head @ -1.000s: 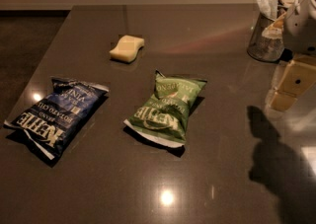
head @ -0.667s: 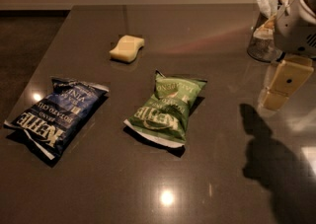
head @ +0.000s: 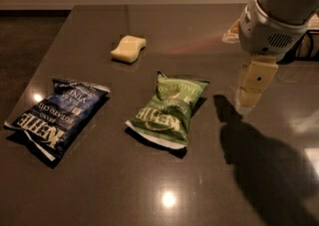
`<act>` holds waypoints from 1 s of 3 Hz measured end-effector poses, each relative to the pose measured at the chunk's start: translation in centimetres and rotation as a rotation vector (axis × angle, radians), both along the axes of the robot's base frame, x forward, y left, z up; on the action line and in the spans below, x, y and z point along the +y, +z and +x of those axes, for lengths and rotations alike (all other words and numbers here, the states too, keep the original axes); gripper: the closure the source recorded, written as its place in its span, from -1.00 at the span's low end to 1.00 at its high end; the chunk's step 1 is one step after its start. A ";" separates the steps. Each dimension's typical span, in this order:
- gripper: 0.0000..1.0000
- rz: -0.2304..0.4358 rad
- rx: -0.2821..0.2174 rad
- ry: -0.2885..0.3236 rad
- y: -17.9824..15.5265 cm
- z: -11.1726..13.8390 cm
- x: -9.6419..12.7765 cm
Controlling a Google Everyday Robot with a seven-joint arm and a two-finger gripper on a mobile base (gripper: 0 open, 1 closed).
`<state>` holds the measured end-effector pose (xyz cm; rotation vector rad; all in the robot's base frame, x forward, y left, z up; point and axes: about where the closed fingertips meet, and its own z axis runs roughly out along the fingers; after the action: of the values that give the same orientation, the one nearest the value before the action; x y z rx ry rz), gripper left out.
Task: Pick green jalapeno chip bag
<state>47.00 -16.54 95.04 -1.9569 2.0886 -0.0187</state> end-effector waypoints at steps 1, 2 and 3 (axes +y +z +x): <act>-1.00 -0.018 0.037 0.108 -1.7 1.3 2.8; -1.00 -0.035 0.101 0.153 -4.0 2.9 4.9; -1.00 -0.062 0.167 0.172 -6.8 3.8 6.5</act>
Offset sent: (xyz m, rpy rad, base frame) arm 0.0448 0.0708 -0.0724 -0.0634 0.2224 0.1974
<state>50.84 -10.00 88.27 -2.2394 2.0325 0.1201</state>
